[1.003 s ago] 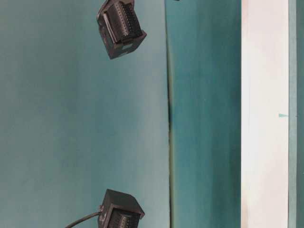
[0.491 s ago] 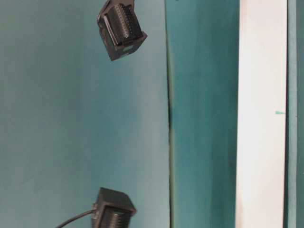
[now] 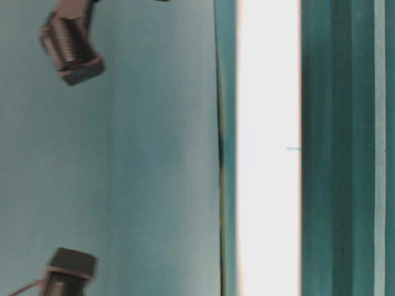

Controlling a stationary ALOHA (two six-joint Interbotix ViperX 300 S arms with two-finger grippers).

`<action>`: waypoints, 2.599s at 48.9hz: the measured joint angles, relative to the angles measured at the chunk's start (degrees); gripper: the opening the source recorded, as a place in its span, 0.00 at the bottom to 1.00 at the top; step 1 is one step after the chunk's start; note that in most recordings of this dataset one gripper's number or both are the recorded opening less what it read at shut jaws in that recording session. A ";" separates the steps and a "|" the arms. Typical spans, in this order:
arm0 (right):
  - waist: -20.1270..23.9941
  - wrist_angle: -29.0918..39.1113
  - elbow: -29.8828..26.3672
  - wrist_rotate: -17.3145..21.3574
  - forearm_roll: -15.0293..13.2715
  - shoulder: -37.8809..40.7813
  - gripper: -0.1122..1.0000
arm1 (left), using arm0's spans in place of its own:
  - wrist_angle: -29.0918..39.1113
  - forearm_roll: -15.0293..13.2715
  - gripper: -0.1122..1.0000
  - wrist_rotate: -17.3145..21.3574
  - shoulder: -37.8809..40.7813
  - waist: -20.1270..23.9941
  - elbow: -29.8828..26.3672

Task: Lift a wooden board with both hands.
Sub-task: 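Lift the board with both grippers and move it back, then hold the board raised steady between both grippers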

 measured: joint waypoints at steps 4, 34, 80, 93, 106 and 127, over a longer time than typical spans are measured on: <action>-0.18 2.11 -1.23 0.00 0.00 -0.79 0.29 | 3.25 0.00 0.25 0.09 -1.67 0.44 -1.76; -0.70 18.19 -12.92 0.79 -0.09 -2.99 0.29 | 17.93 -0.09 0.25 0.18 -4.39 1.05 -12.04; -0.79 38.41 -34.28 3.87 -0.44 -4.04 0.29 | 36.91 0.00 0.25 0.70 -4.13 2.46 -31.46; -0.79 39.81 -37.35 4.13 -0.44 -4.13 0.29 | 42.71 0.44 0.25 3.43 -2.99 3.52 -39.55; -0.79 40.34 -39.11 4.31 -0.53 -4.04 0.29 | 43.77 0.44 0.25 3.52 -3.16 3.60 -42.10; -0.97 40.52 -40.17 4.31 -1.05 -4.13 0.29 | 46.67 0.44 0.25 3.34 -1.14 2.37 -46.14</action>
